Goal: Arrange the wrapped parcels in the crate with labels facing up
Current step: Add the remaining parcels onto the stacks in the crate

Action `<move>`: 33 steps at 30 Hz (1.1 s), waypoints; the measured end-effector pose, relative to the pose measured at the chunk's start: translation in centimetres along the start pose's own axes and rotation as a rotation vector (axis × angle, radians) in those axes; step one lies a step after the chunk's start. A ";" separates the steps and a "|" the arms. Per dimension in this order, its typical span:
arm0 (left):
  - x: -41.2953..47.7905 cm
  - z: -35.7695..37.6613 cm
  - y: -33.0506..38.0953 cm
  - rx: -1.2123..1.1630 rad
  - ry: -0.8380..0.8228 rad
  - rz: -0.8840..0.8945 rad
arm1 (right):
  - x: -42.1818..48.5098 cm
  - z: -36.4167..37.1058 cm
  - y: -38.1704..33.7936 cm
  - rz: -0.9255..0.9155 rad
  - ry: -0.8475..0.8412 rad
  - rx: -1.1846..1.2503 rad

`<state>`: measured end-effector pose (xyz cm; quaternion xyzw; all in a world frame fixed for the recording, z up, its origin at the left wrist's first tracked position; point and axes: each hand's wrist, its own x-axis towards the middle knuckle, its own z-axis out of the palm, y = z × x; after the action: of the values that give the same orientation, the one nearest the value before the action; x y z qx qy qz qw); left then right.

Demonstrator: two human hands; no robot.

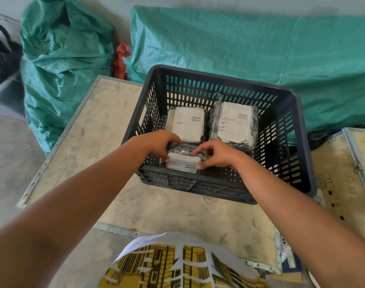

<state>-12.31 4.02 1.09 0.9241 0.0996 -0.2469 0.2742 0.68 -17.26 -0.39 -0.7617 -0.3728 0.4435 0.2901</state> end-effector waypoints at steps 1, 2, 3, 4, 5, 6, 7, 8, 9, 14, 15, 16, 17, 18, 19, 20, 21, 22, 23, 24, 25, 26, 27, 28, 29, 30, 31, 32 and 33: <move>0.1 -0.1 0.0 0.008 0.004 0.005 | 0.0 0.1 -0.2 -0.007 -0.007 -0.040; 0.2 -0.1 -0.1 0.002 0.005 0.009 | 0.1 0.2 -0.3 -0.009 0.011 -0.064; 0.2 -0.1 -0.2 -0.014 0.011 0.013 | 0.2 0.2 -0.4 -0.018 0.040 -0.069; 0.3 -0.2 -0.3 -0.038 0.026 0.015 | 0.1 0.1 -0.4 -0.033 0.073 -0.059; 0.2 -0.3 -0.3 -0.070 0.053 0.017 | 0.0 -0.1 -0.5 -0.048 0.109 -0.032; 0.2 -0.5 -0.2 -0.106 0.097 0.026 | -0.1 -0.5 -0.5 -0.058 0.150 0.010; 0.1 -0.6 -0.1 -0.139 0.158 0.050 | -0.3 -0.9 -0.4 -0.066 0.196 0.056; 0.0 -0.8 0.0 -0.175 0.230 0.081 | -0.6 -1.3 -0.5 -0.078 0.244 0.100; -0.1 -0.9 0.2 -0.223 0.305 0.106 | -0.9 -1.6 -0.6 -0.092 0.291 0.146; -0.8 -1.6 1.0 -0.386 0.427 0.177 | -1.6 -3.3 -0.5 -0.172 0.462 0.598; -0.9 -1.7 1.1 -0.358 0.418 0.204 | -1.7 -3.6 -0.6 -0.181 0.474 0.686; -1.0 -1.9 1.3 -0.325 0.409 0.227 | -1.7 -3.8 -0.8 -0.185 0.487 0.763; -1.1 -1.9 1.4 -0.291 0.415 0.249 | -1.7 -3.9 -0.8 -0.187 0.501 0.828; -1.1 -1.9 1.6 -0.260 0.437 0.272 | -1.6 -4.0 -0.8 -0.191 0.519 0.874; -1.1 -1.8 1.6 -0.239 0.463 0.290 | -1.5 -4.0 -0.8 -0.199 0.542 0.894; -1.0 -1.7 1.7 -0.235 0.486 0.303 | -1.4 -3.9 -0.7 -0.216 0.577 0.868; -1.0 -1.6 1.6 -0.250 0.501 0.306 | -1.4 -3.8 -0.7 -0.246 0.624 0.789; -1.0 -1.5 1.6 -0.278 0.511 0.298 | -1.3 -3.6 -0.6 -0.284 0.672 0.671; -0.9 -1.6 1.5 -0.313 0.522 0.281 | -1.3 -3.3 -0.6 -0.323 0.710 0.546; -0.8 -1.6 1.5 -0.353 0.531 0.259 | -1.1 -3.0 -0.6 -0.346 0.739 0.441; -0.7 -1.6 1.5 -0.391 0.539 0.240 | -1.0 -2.7 -0.7 -0.343 0.755 0.380; -0.7 -1.7 1.5 -0.423 0.545 0.224 | -0.9 -2.4 -0.8 -0.330 0.762 0.328; -0.6 -1.7 1.4 -0.449 0.549 0.211 | -0.8 -2.1 -0.8 -0.326 0.764 0.263; -0.6 -1.7 1.4 -0.472 0.550 0.201 | -0.6 -2.0 -0.8 -0.331 0.766 0.180; -0.5 -1.7 1.3 -0.491 0.550 0.193 | -0.6 -1.9 -0.7 -0.339 0.765 0.102; -0.4 -1.7 1.3 -0.506 0.547 0.186 | -0.5 -1.9 -0.6 -0.341 0.759 0.046; -0.4 -1.7 1.2 -0.517 0.541 0.179 | -0.5 -1.8 -0.6 -0.330 0.750 0.012; -0.3 -1.7 1.2 -0.526 0.533 0.172 | -0.5 -1.8 -0.7 -0.311 0.740 -0.009; -0.2 -1.8 1.3 -0.534 0.526 0.167 | -0.4 -1.7 -0.8 -0.290 0.728 -0.026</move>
<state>-11.40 3.93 3.06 0.8569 0.1515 0.0564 0.4894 1.82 -17.35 1.20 -0.8122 -0.3550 0.0940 0.4533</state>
